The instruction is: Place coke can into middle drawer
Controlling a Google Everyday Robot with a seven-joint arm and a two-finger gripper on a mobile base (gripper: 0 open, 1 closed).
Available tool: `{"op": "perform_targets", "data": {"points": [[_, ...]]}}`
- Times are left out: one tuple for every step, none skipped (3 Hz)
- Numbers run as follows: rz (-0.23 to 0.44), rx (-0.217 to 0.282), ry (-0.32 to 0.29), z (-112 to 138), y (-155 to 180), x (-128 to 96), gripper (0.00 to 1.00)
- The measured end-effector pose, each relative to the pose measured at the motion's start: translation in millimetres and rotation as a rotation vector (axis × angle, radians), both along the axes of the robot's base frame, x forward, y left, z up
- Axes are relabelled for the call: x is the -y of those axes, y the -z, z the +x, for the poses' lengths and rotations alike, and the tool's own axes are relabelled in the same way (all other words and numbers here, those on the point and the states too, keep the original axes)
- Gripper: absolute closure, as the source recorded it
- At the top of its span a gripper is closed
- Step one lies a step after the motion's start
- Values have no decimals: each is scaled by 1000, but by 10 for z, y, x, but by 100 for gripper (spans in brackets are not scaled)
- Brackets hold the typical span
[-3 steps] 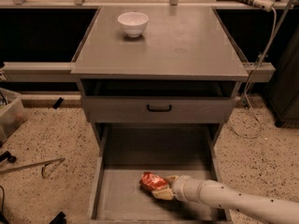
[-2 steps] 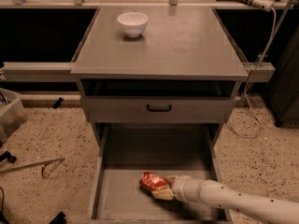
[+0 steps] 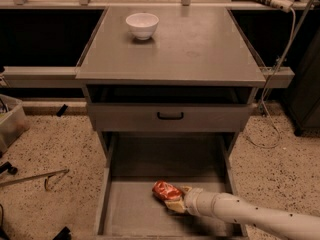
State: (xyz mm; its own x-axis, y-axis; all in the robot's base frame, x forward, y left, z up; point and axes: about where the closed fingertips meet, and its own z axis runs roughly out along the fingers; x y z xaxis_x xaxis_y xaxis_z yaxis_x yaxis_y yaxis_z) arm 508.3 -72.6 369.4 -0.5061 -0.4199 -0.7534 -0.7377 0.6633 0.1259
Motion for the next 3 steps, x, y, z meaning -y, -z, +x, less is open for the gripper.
{"op": "perform_targets", "data": {"points": [[0,0,0,0,0,0,12],[0,0,0,0,0,-1,0],[0,0,0,0,0,-1,0]]}}
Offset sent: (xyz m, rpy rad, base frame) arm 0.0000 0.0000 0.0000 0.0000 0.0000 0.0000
